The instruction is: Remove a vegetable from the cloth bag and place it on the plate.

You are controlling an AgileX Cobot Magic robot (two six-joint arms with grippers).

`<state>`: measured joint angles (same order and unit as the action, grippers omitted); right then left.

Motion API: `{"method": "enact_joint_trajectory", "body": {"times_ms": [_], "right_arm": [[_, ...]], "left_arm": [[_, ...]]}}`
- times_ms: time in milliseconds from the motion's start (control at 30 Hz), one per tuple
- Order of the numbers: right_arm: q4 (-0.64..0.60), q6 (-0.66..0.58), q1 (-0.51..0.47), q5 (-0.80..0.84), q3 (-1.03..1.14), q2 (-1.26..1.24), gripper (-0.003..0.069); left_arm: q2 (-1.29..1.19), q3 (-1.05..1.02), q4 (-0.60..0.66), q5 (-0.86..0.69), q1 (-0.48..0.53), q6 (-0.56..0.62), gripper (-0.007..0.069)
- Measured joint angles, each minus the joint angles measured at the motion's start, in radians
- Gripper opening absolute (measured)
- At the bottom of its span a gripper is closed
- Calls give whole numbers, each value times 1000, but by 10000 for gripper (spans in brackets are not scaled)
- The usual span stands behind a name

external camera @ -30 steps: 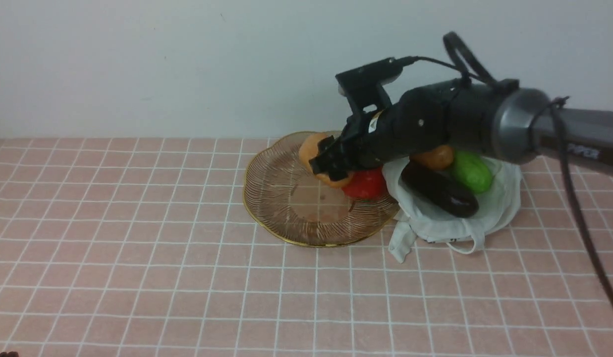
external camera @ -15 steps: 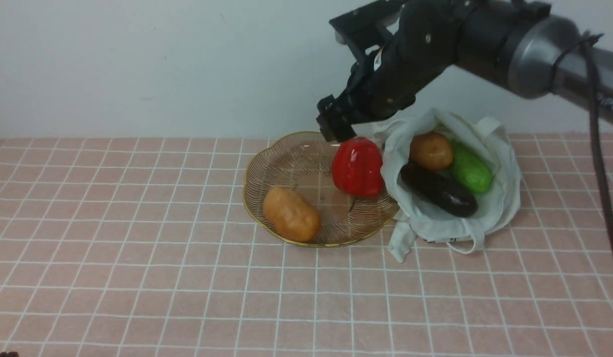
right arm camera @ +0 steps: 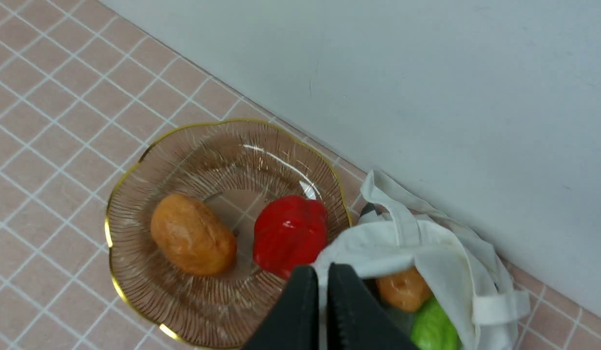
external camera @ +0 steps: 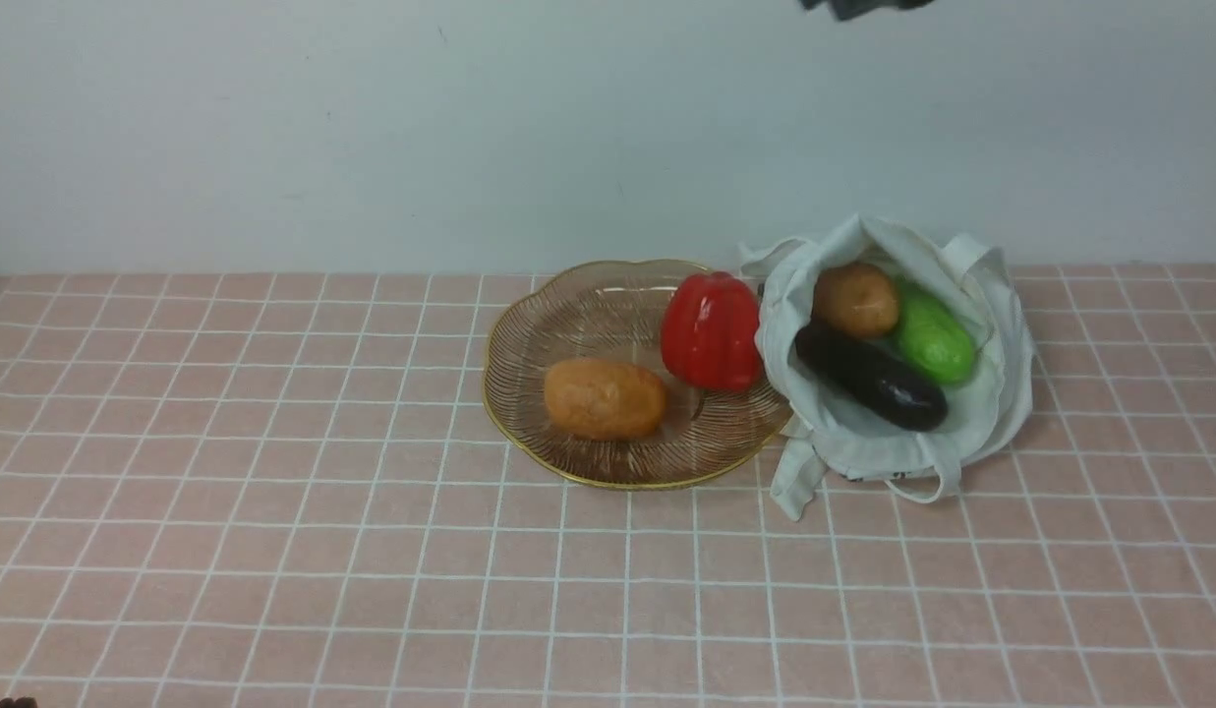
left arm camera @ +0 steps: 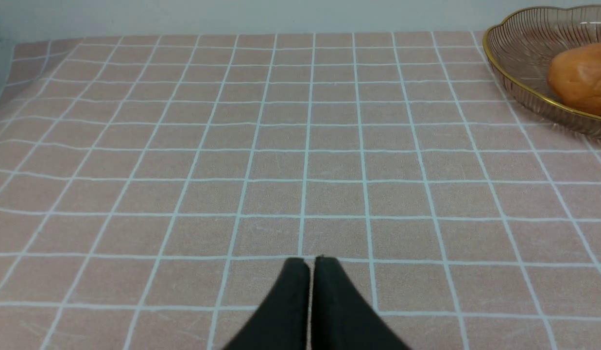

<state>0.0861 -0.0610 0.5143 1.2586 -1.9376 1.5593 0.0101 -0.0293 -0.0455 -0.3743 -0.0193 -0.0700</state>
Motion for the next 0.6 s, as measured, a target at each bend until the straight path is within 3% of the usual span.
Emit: {"method": "enact_joint_trajectory", "body": {"times_ms": [200, 367, 400, 500, 600], "right_arm": [[-10, 61, 0, -45, 438, -373, -15], [-66, 69, 0, -511, 1024, -631, -15], [-69, 69, 0, -531, 1047, -645, -15], [-86, 45, 0, -809, 1354, -718, -15], [-86, 22, 0, -931, 1457, -726, -15]], "left_arm": [[0, 0, 0, 0, 0, 0, -5], [0, 0, 0, 0, 0, 0, -5], [0, 0, 0, 0, 0, 0, -5], [0, 0, 0, 0, 0, 0, -5], [0, 0, 0, 0, 0, 0, -5]]}}
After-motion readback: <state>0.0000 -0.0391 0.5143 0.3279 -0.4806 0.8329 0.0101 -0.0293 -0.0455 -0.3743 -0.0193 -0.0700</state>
